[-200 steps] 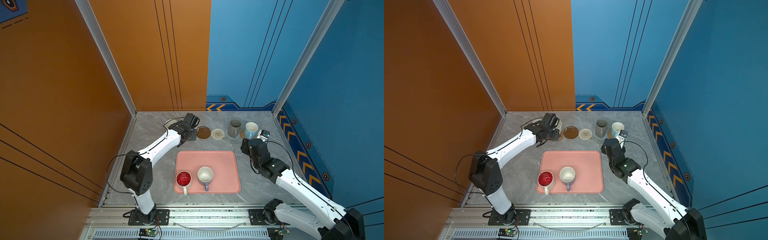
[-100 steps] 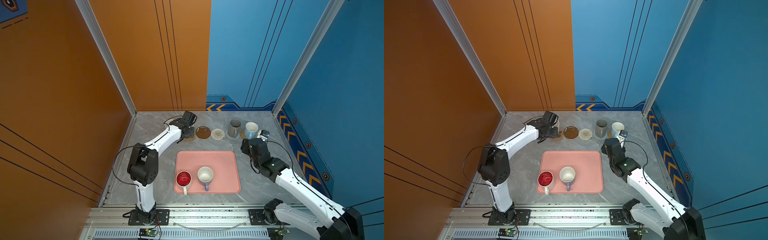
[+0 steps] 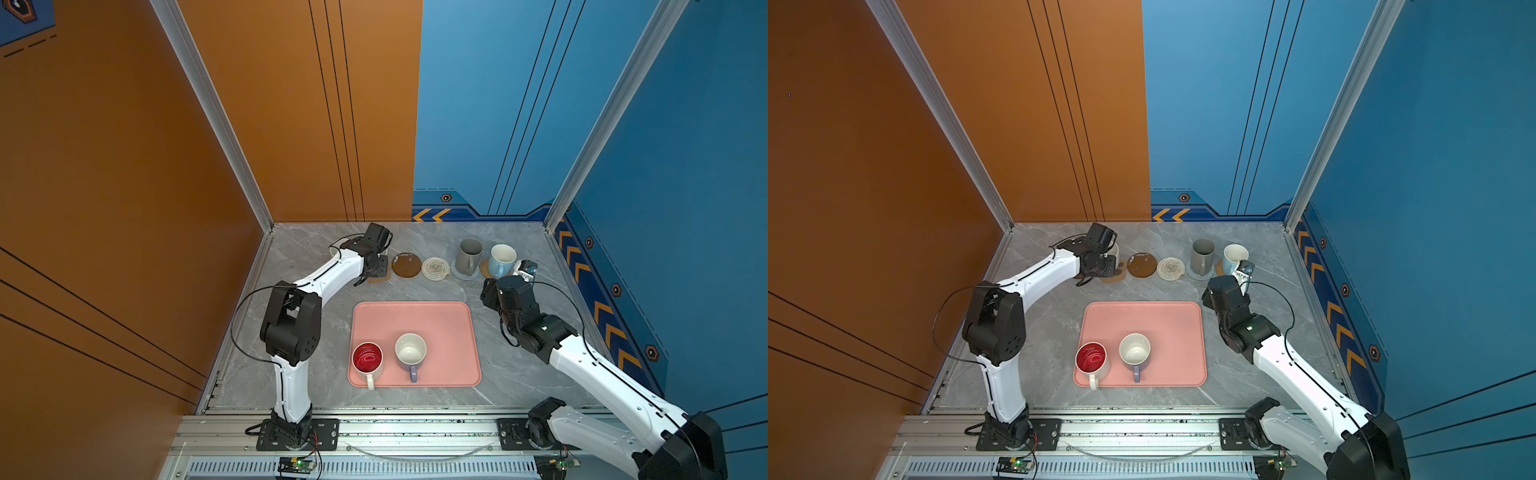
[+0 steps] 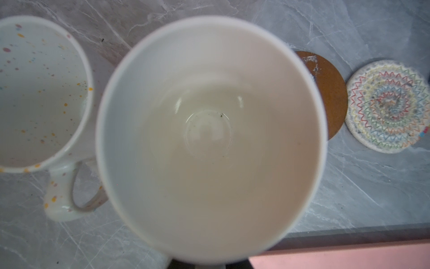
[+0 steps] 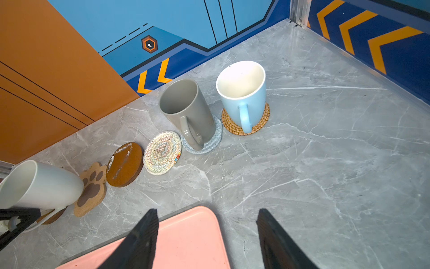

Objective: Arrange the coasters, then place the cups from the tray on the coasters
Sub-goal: 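Lower the plain white mug onto the cork paw-print coaster with the left gripper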

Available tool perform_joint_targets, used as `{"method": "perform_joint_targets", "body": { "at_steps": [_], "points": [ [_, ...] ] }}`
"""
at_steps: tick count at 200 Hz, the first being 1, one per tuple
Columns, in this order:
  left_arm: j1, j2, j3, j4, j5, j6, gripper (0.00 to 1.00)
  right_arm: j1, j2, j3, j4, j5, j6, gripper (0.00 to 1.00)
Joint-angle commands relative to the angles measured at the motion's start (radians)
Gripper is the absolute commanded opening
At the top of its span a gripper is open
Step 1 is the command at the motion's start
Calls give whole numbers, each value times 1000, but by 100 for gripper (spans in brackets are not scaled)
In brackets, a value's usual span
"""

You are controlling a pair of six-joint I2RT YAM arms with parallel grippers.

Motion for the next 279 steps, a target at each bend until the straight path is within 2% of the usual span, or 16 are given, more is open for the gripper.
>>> {"method": "perform_joint_targets", "body": {
  "at_steps": [1,117,279],
  "points": [
    [7,5,52,40,24,-13,0,-5,21,-4,17,-16,-9,66],
    [8,27,75,38,3,-12,0,-9,23,0,4,-35,-20,66],
    [16,90,104,39,26,-21,0,-19,31,4,-2,-56,-31,66]
  ]
}}
